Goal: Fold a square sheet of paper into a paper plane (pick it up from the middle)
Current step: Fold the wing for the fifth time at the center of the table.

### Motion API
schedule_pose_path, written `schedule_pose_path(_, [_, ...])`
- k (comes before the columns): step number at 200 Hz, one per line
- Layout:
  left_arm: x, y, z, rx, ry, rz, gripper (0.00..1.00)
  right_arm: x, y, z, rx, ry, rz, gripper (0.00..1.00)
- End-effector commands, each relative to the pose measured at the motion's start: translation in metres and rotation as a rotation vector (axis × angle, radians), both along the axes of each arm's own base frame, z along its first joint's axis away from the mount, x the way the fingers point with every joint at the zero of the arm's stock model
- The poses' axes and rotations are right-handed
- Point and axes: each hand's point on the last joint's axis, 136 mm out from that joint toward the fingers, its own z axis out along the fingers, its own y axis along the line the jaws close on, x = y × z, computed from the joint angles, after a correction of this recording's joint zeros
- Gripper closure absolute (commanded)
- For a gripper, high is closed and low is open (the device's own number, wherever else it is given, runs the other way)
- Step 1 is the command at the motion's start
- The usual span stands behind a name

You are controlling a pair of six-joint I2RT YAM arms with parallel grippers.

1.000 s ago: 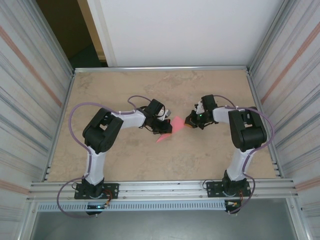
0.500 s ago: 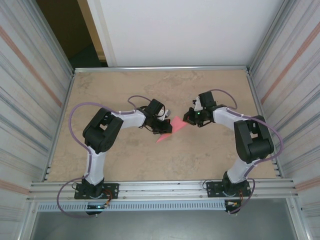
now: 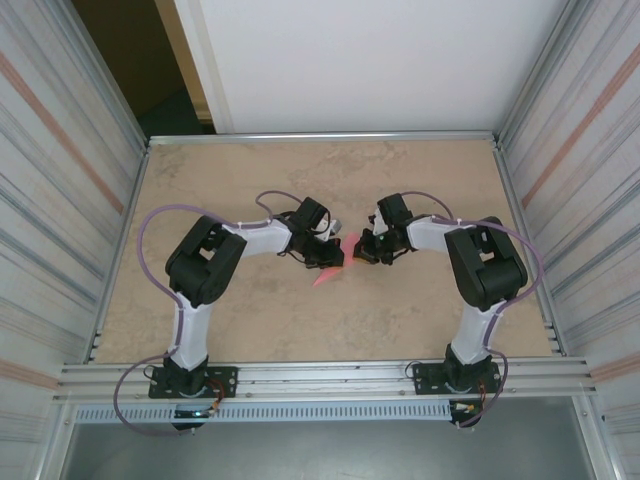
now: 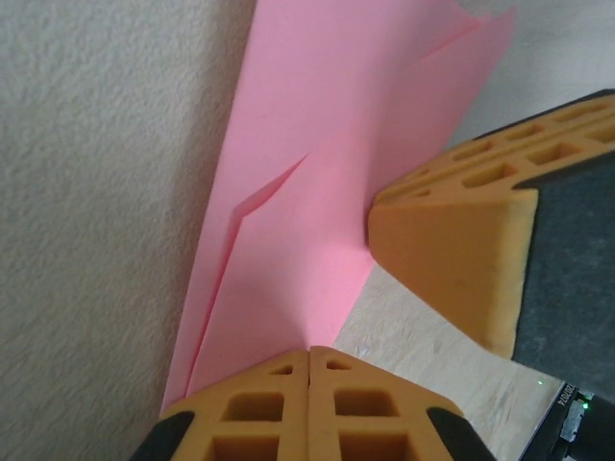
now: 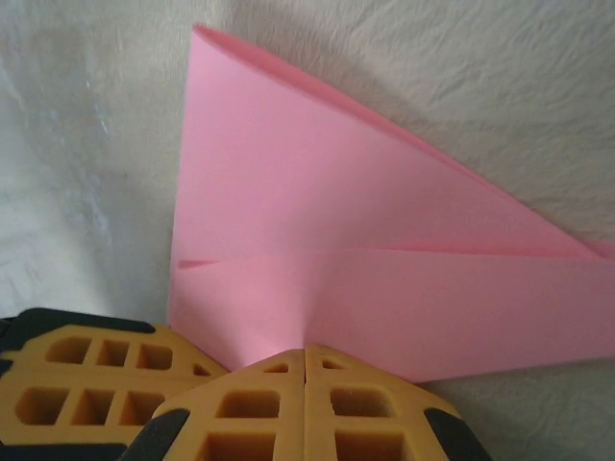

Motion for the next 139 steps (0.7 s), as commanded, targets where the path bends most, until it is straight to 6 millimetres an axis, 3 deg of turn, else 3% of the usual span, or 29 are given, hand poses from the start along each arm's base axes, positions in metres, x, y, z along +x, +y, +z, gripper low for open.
schedule_pose_path(1, [-0.017, 0.015, -0.019, 0.089, 0.065, -0.020, 0.97, -0.002, -0.011, -0.018, -0.031, 0.044, -0.033, 0.97])
schedule_pose_path(43, [-0.031, 0.019, -0.024, 0.075, 0.065, -0.099, 0.94, -0.010, -0.034, -0.045, -0.088, 0.111, -0.052, 0.97])
schedule_pose_path(139, [-0.089, 0.073, -0.041, 0.109, 0.118, -0.118, 0.89, -0.002, -0.042, -0.046, -0.105, 0.118, -0.039, 0.98])
